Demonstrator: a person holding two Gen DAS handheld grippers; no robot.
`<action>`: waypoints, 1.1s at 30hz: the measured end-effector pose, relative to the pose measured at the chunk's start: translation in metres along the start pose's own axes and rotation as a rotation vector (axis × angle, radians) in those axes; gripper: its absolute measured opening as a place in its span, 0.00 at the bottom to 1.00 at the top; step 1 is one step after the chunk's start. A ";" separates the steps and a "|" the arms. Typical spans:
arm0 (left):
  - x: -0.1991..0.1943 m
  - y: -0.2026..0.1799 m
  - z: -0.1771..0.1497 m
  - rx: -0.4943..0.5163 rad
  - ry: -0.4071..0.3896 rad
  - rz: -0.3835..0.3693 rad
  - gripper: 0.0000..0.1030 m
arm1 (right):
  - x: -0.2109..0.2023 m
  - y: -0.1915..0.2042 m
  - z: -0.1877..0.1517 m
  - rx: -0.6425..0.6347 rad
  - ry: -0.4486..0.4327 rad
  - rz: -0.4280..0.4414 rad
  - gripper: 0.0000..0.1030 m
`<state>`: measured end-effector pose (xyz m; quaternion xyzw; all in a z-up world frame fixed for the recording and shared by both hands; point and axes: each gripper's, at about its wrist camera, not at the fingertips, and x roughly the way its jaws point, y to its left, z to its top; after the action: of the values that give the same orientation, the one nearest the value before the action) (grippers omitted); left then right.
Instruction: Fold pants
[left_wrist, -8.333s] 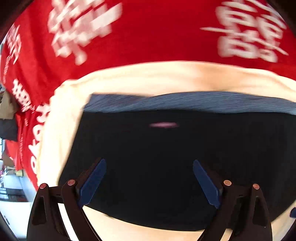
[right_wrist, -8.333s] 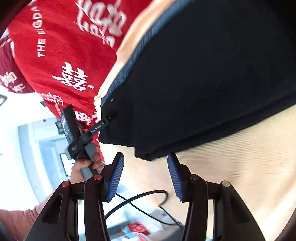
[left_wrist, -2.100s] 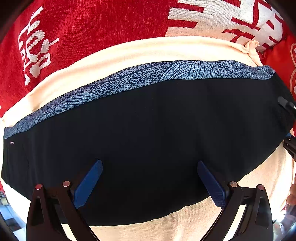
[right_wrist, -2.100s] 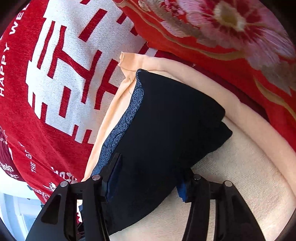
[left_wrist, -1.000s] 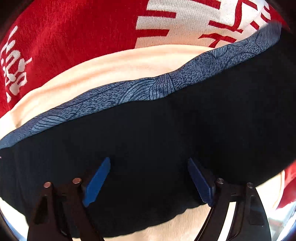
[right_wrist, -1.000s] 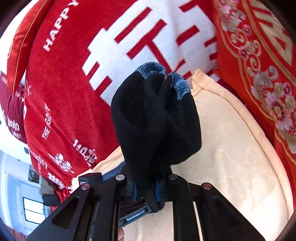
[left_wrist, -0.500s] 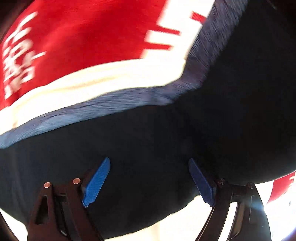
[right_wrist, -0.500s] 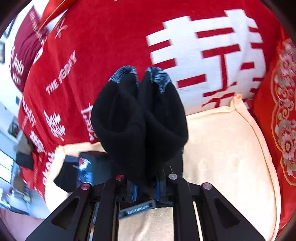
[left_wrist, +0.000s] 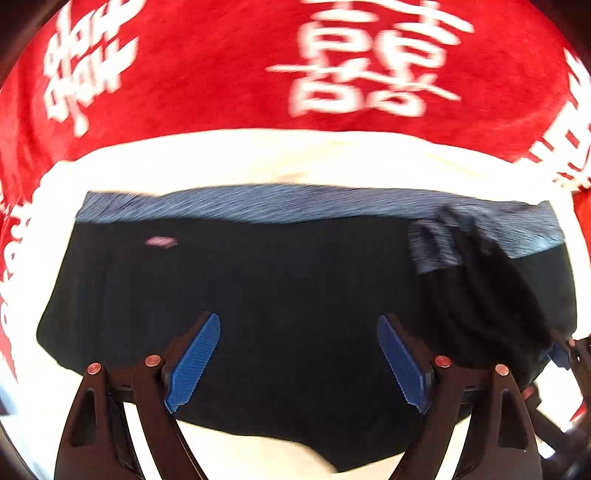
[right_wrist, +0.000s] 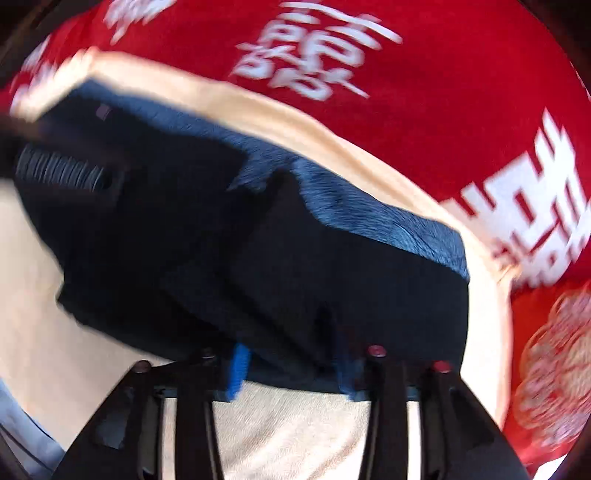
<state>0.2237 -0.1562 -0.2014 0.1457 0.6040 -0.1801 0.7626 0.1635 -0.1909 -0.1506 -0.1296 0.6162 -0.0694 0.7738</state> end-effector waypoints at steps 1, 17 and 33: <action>0.001 0.007 -0.001 -0.007 0.003 0.003 0.85 | -0.011 0.008 -0.004 -0.027 -0.028 0.014 0.54; 0.015 -0.049 -0.015 0.147 0.053 -0.211 0.85 | 0.050 -0.136 -0.082 1.162 0.078 0.989 0.52; 0.018 -0.048 -0.005 0.108 0.041 -0.128 0.95 | 0.054 -0.132 -0.065 1.123 0.098 1.023 0.05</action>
<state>0.2011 -0.1985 -0.2206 0.1517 0.6171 -0.2577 0.7279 0.1200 -0.3386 -0.1769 0.5887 0.5053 -0.0108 0.6309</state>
